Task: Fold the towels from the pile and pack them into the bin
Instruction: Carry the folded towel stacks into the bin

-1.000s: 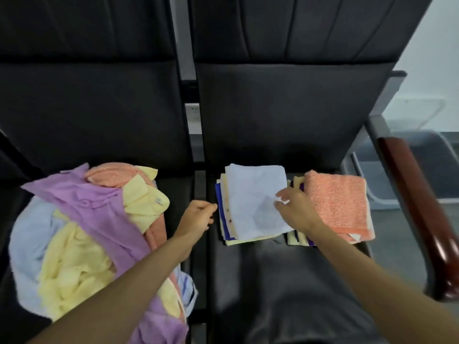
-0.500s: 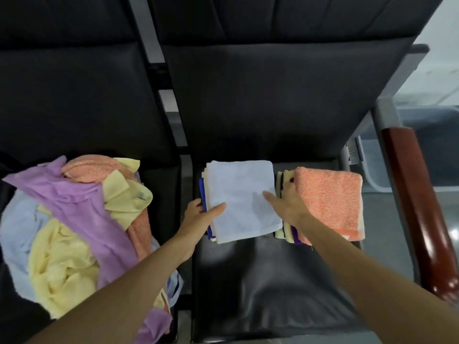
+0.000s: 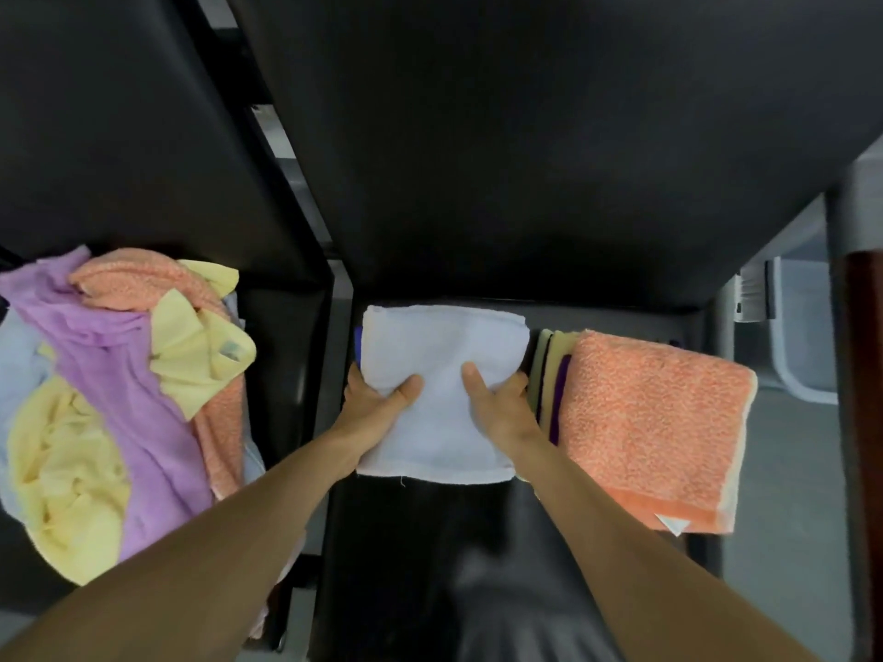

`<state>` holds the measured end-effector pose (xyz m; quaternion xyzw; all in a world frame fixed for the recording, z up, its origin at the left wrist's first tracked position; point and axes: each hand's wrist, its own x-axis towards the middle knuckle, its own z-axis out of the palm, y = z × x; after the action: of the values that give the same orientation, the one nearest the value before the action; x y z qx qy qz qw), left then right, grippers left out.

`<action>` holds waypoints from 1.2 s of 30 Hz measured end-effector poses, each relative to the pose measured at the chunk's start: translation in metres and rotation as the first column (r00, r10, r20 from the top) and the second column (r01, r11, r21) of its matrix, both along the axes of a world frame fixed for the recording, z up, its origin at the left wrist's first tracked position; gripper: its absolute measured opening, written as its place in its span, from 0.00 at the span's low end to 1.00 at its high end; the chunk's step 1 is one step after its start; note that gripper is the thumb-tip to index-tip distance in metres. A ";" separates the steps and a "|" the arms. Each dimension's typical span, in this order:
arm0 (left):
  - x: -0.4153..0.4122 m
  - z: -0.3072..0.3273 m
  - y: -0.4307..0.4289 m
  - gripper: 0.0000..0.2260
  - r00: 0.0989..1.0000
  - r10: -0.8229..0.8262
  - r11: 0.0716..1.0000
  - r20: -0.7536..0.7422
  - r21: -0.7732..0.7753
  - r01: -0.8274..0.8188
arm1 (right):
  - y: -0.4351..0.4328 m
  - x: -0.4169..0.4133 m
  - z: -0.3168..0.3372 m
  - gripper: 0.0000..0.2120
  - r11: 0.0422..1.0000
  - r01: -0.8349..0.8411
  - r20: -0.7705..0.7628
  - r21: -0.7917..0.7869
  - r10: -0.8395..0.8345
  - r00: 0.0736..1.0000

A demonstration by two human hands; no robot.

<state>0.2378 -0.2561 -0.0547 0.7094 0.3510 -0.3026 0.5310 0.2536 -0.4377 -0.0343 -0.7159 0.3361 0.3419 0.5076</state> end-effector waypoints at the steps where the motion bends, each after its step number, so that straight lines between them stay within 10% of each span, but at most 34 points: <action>1: -0.001 -0.008 0.006 0.51 1.000 -0.031 0.999 -0.004 0.008 0.031 | 0.001 0.000 -0.004 0.39 1.000 0.019 -0.003 0.010 -0.019 1.000; 7: -0.002 -0.019 0.020 0.48 0.995 -0.096 0.995 0.007 0.024 0.096 | 0.000 0.005 -0.010 0.52 0.991 0.095 -0.099 0.089 -0.086 0.991; 14: 0.001 -0.007 0.023 0.41 0.999 0.019 0.976 0.039 -0.216 -0.010 | -0.004 0.001 -0.014 0.20 0.955 0.199 -0.109 0.219 -0.178 0.978; 23: 0.000 0.006 0.043 0.31 0.996 -0.004 0.950 -0.092 -0.312 -0.025 | 0.008 -0.018 -0.003 0.37 0.906 0.241 -0.240 0.348 -0.162 0.957; 28: -0.004 0.040 0.054 0.27 0.993 0.062 0.872 -0.101 -0.479 -0.103 | 0.021 -0.016 0.027 0.46 0.967 0.065 -0.077 0.246 -0.047 0.996; 36: -0.002 0.139 0.057 0.20 0.977 0.214 0.839 -0.021 -0.507 -0.195 | 0.013 -0.009 0.124 0.34 0.881 -0.316 0.166 0.352 0.274 0.947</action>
<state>0.2356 -0.1994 0.0844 0.5088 0.3231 -0.3130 0.7340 0.2448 -0.4246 0.0897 -0.6668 0.1231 0.4325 0.5943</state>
